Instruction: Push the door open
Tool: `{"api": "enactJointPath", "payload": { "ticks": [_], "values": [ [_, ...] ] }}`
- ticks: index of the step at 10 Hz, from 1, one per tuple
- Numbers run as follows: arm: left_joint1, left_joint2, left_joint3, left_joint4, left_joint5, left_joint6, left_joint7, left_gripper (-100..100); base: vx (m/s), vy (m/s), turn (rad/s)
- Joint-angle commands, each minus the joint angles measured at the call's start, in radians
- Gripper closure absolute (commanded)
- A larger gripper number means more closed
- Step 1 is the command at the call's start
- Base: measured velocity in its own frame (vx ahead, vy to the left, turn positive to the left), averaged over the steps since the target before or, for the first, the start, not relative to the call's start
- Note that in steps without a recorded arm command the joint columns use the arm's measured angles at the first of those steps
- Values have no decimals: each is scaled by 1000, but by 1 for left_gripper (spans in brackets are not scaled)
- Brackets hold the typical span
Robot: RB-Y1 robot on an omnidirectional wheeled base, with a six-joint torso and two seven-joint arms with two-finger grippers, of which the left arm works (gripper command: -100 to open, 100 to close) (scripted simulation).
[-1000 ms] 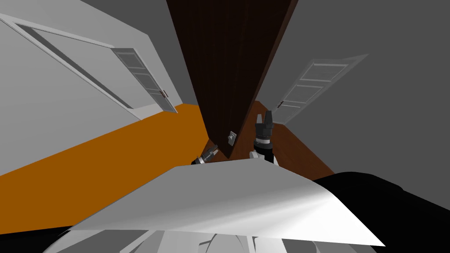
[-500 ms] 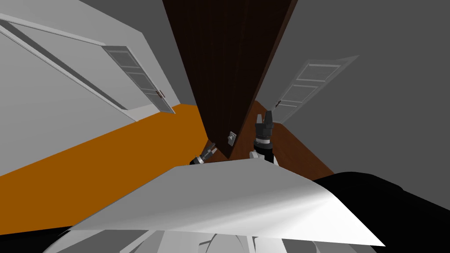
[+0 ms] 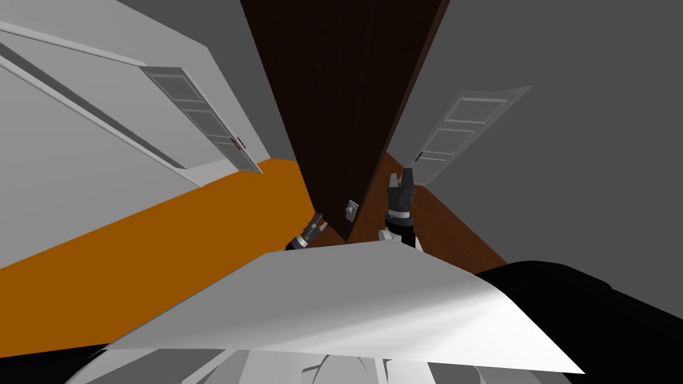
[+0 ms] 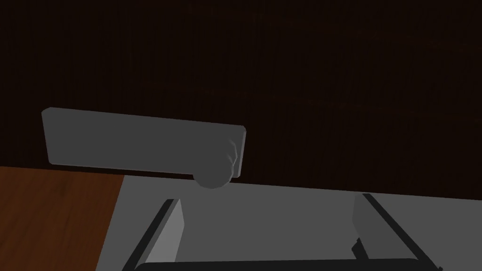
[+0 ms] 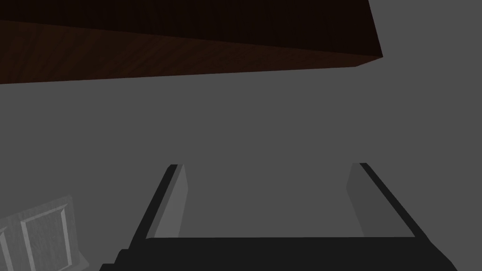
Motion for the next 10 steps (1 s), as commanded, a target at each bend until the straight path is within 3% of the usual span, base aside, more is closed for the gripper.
{"api": "enactJointPath", "payload": {
  "ticks": [1, 10],
  "values": [
    [-6, 6, 5, 3, 32, 11, 19, -100, 13, 19, -51],
    [-51, 31, 39, 42, 286, 99, 148, -100, 19, 27, -80]
  ]
}}
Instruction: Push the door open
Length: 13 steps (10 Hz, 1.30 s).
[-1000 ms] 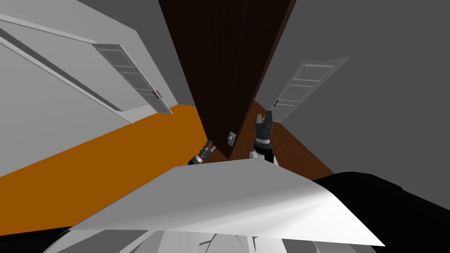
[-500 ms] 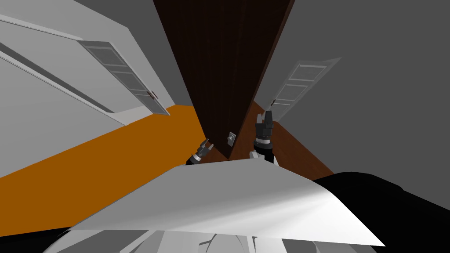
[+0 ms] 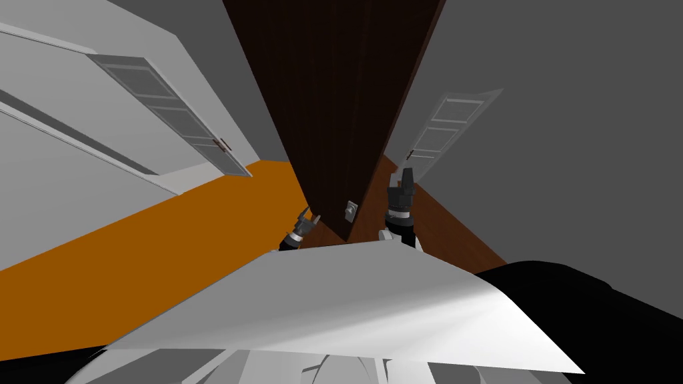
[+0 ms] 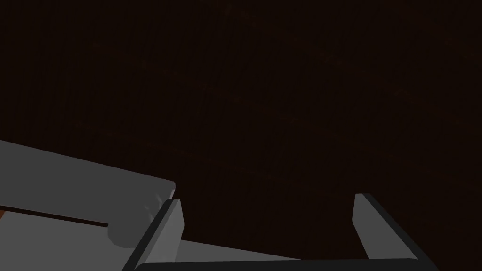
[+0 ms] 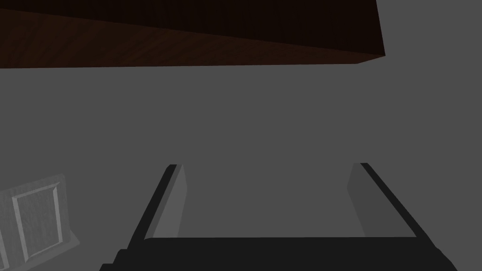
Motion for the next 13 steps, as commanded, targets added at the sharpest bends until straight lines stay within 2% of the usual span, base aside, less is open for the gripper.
{"api": "enactJointPath", "payload": {
  "ticks": [1, 2, 3, 6, 7, 10, 11, 13],
  "values": [
    [-7, 2, 5, 6, 50, 21, 28, -100, 21, 33, -98],
    [-13, 5, 10, 11, 81, 33, 46, -100, 18, 37, -108],
    [-13, 5, 10, 11, 94, 33, 46, -100, 11, 25, -22],
    [-32, 14, 23, 27, 188, 68, 98, -100, 17, 24, -86],
    [-32, 14, 23, 27, 199, 68, 98, -100, 9, 24, -33],
    [-51, 21, 38, 44, 297, 107, 155, -100, 14, 26, -93],
    [-51, 21, 38, 44, 313, 107, 155, -100, 14, 26, -31],
    [-66, 26, 49, 56, 381, 135, 195, -100, 14, 29, -103]
  ]
}}
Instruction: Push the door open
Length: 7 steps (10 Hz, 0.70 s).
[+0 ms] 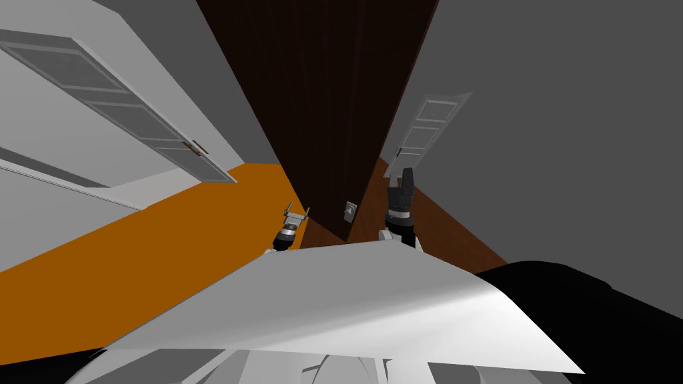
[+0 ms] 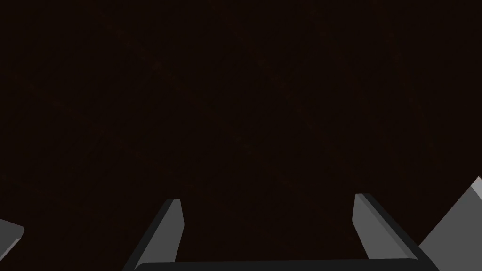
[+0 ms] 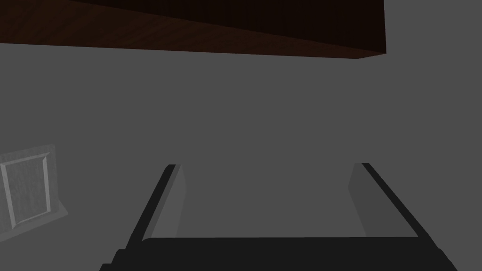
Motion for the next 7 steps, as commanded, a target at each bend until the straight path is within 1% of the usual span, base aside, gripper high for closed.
{"api": "enactJointPath", "payload": {
  "ticks": [1, 2, 3, 4, 5, 6, 7],
  "values": [
    [-6, 5, 4, 2, 34, 12, 18, -100, 9, 25, -36],
    [-13, 7, 10, 8, 71, 26, 38, -100, 9, 20, -64],
    [-20, 10, 15, 14, 101, 40, 58, -100, 8, 30, -117],
    [-20, 10, 15, 14, 116, 40, 58, -100, 6, 28, -44],
    [-27, 12, 20, 20, 153, 54, 78, -100, 8, 26, -61],
    [-34, 15, 26, 26, 182, 68, 99, -100, 11, 37, -105],
    [-34, 15, 26, 26, 197, 68, 99, -100, 10, 27, -58]
  ]
}}
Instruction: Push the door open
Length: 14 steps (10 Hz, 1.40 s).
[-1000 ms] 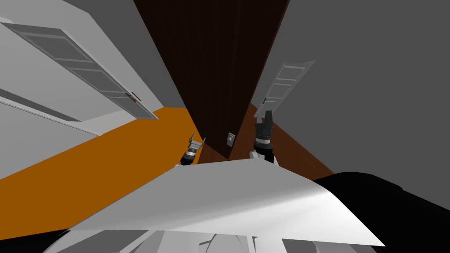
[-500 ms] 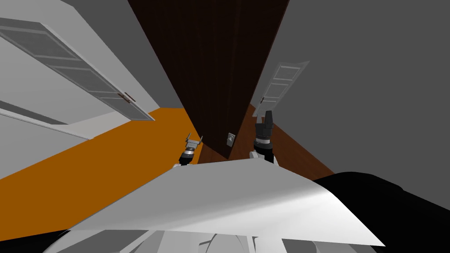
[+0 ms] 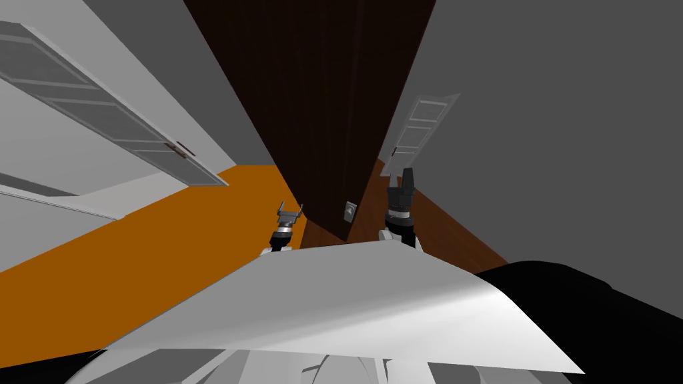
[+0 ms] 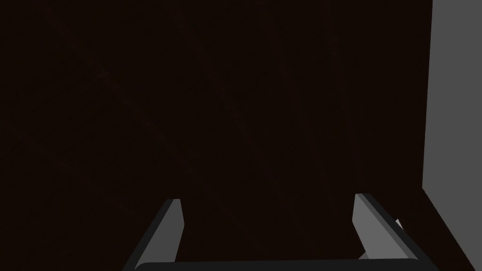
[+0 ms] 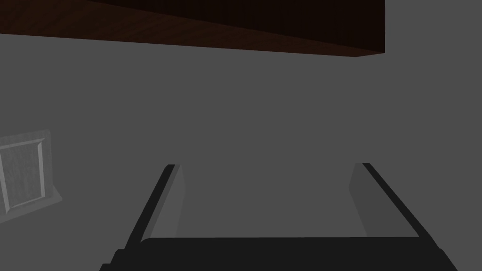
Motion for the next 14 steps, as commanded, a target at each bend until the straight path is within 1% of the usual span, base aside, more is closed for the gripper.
{"api": "enactJointPath", "payload": {
  "ticks": [1, 2, 3, 4, 5, 6, 7, 8, 9, 10, 11, 12, 13, 14],
  "values": [
    [-6, 4, 7, 3, 50, 19, 29, -100, 12, 21, -74],
    [-6, 4, 7, 3, 58, 19, 29, -100, 10, 16, -47],
    [-13, 6, 13, 9, 98, 34, 51, -100, 8, 22, -96],
    [-21, 8, 18, 16, 127, 50, 73, -100, 7, 37, -110],
    [-21, 8, 18, 16, 148, 50, 73, -100, 5, 26, -49],
    [-29, 9, 24, 23, 182, 65, 96, -100, 8, 21, -84],
    [-29, 9, 24, 23, 193, 65, 96, -100, 7, 19, -47],
    [-37, 11, 30, 29, 232, 80, 118, -100, 11, 19, -87],
    [-45, 13, 36, 36, 261, 95, 141, -100, 12, 37, -123],
    [-45, 13, 36, 36, 283, 95, 141, -100, 5, 31, -47],
    [-52, 15, 42, 43, 316, 111, 163, -100, 7, 23, -82],
    [-52, 15, 42, 43, 328, 111, 163, -100, 4, 21, -39],
    [-60, 16, 48, 49, 368, 126, 186, -100, 3, 22, -84],
    [-69, 17, 54, 56, 397, 142, 209, -100, 1, 35, -156]
  ]
}}
